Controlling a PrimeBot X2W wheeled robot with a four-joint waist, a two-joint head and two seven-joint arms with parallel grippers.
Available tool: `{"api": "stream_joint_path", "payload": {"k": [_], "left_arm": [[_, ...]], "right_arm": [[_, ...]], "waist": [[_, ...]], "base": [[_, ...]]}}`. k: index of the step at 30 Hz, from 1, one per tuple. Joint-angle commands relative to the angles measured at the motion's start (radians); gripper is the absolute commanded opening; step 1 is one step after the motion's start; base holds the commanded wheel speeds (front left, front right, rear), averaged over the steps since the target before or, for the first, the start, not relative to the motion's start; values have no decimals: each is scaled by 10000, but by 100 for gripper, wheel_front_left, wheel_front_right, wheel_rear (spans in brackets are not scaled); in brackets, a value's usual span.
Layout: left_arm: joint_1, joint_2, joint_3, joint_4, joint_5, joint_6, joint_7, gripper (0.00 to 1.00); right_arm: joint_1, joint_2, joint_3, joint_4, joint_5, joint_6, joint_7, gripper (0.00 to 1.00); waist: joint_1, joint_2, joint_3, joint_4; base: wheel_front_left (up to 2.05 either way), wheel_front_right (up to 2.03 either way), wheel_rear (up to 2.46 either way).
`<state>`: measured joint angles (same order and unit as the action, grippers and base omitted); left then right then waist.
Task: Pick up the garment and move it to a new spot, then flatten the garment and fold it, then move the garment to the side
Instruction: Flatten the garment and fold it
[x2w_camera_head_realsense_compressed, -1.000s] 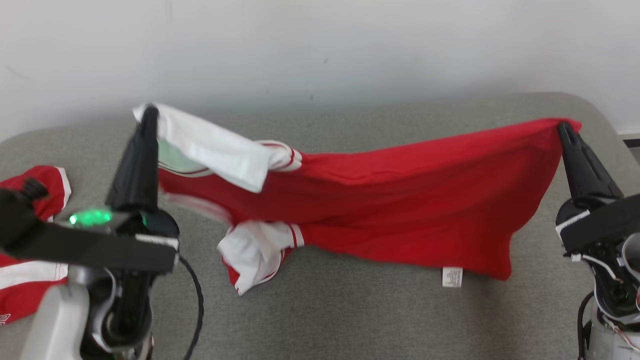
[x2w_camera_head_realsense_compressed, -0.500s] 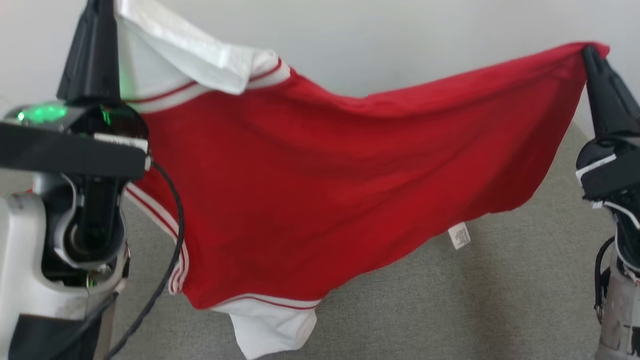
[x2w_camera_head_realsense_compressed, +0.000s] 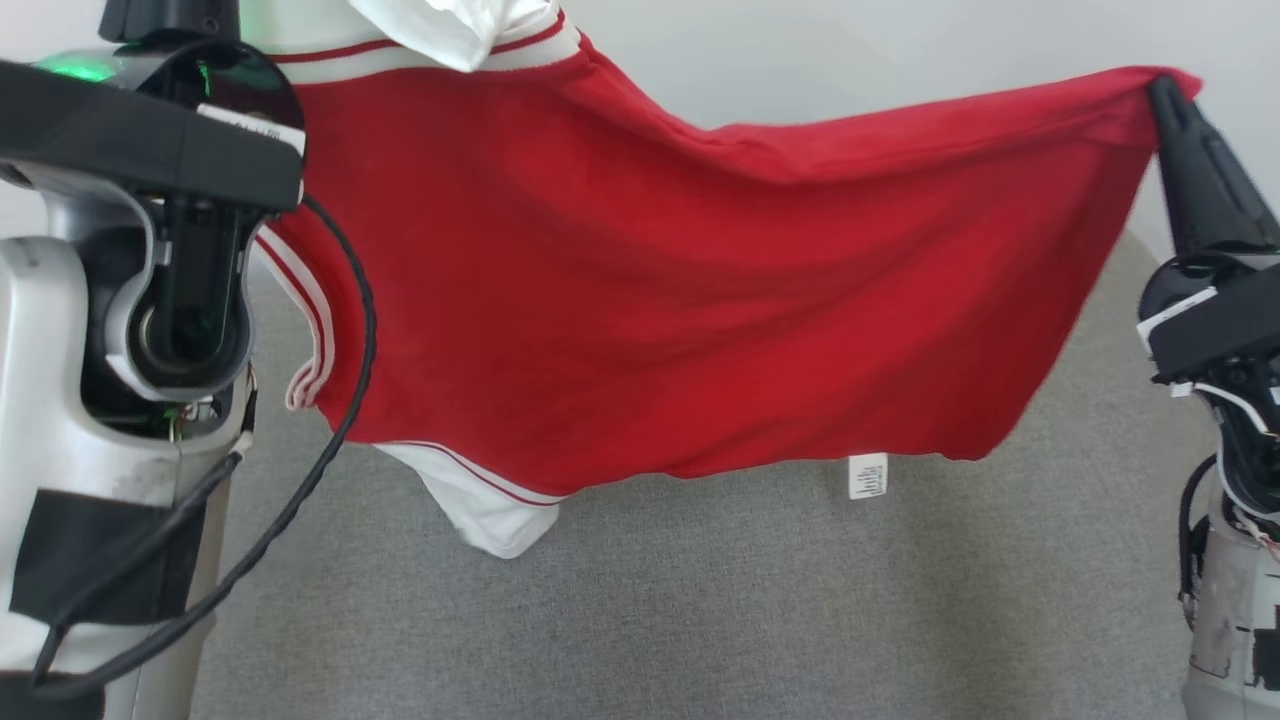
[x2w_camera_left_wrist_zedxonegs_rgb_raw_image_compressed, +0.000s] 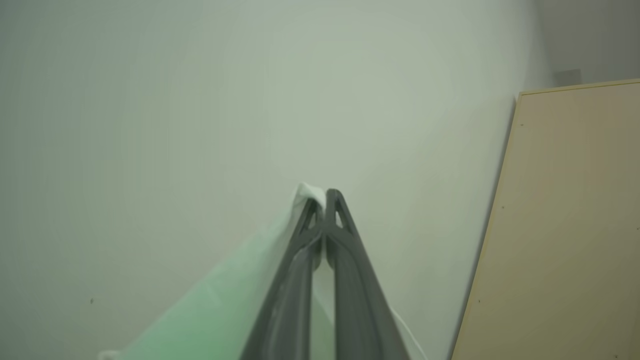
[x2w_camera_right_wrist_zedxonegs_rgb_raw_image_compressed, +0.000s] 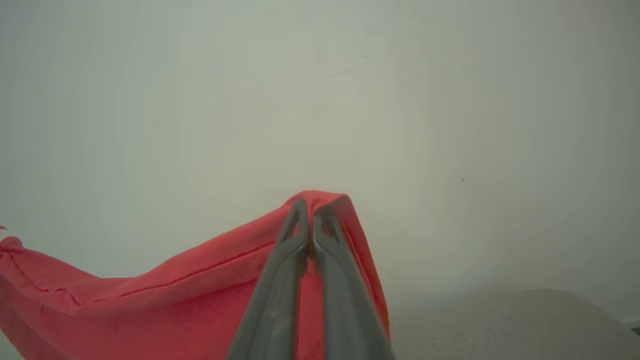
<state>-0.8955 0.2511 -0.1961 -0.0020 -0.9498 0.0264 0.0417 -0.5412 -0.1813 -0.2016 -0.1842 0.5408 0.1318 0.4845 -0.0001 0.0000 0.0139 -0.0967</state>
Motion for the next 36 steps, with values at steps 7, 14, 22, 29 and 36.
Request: {"api": "stream_joint_path", "payload": {"k": [7,14,22,29,36], "left_arm": [[-1054,122,-150,1311,447,-79,-46,0],[-2354,381,-391,2524,1207,-179,-326,0],[-4220,417,-407,3835,2184,-625,-2113,0],[-5348,398,-162,3901,3598,-1095,-3064,0],[-4095,-402,651,3186,4511,-1503,-3068,0]], "right_arm": [[-848,106,378,1032,438,-22,-82,0],[-2137,-130,958,2307,290,-24,-696,0],[-4397,-157,1680,4551,-357,-24,-2942,0],[-6002,75,1752,6456,-1110,-24,-5797,0],[-6357,-123,2514,8093,-1720,-24,-7219,0]], "waist": [[1,0,973,-247],[1,0,1957,-391],[1,0,2942,-602],[1,0,3392,-665],[1,0,3911,-470]], "base": [[0,0,0],[0,0,0],[0,0,0],[0,0,0],[0,0,0]]}}
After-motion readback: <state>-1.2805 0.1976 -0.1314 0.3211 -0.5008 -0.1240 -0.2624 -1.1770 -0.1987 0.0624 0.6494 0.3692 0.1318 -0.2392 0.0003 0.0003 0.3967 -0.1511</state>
